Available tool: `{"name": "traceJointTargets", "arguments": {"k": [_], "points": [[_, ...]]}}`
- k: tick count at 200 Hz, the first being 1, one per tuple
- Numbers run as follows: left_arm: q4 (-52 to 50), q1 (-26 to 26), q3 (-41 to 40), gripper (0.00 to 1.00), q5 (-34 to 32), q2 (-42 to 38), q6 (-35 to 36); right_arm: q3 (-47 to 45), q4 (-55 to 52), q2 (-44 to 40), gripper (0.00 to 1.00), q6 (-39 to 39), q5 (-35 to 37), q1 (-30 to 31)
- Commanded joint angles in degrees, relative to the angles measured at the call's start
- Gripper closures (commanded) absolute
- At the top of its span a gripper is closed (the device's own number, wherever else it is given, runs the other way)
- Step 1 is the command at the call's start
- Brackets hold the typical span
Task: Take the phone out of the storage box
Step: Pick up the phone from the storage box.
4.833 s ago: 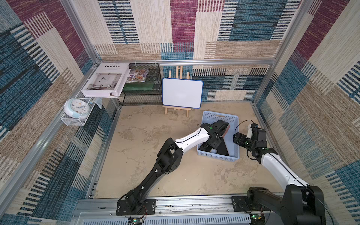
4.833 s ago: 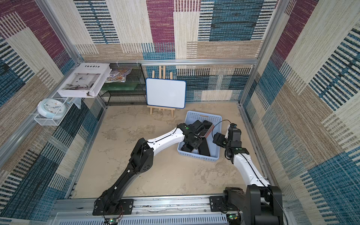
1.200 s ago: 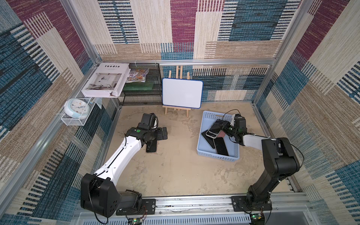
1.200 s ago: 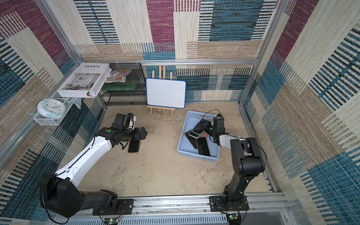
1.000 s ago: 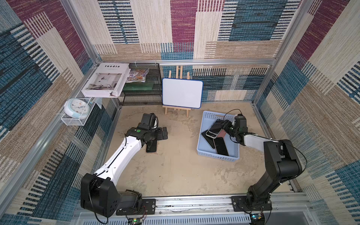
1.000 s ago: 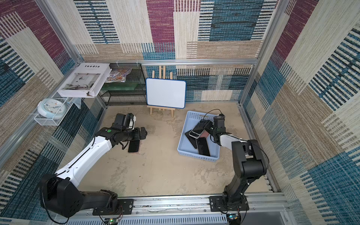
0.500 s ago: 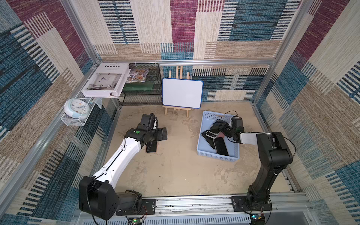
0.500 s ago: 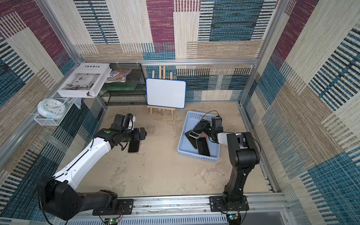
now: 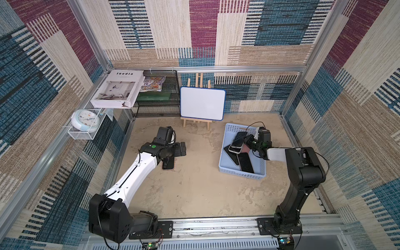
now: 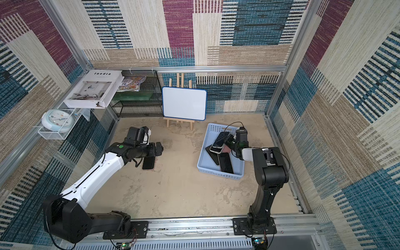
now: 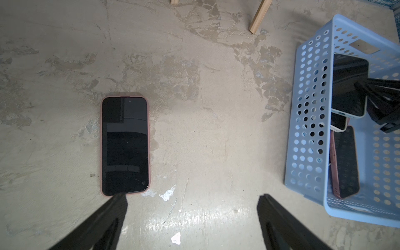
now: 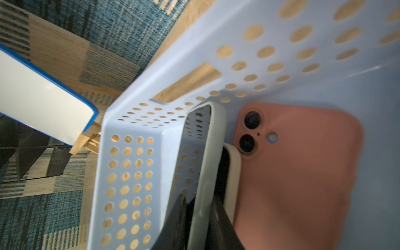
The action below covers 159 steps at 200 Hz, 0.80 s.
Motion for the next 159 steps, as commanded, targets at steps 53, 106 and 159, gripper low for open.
{"name": "traceJointTargets", "arguments": {"k": [53,106,159], "points": [[3.7,0.0,-0.7,0.01,5.3,0.4,-0.6,-1.2,3.7,-3.5,1.00,-1.2,-2.5,0.2],[11.2,-0.9,-1.1,0.03,19.3,-1.6,-1.8,-7.7,2.0,-17.4,1.00,-4.0,-4.2,0.3],[20.3,-5.2,-1.0,0.06,33.5,0.6,-0.9,-10.6,0.7,-30.6,1.00,-8.3,-22.8,1.2]]}}
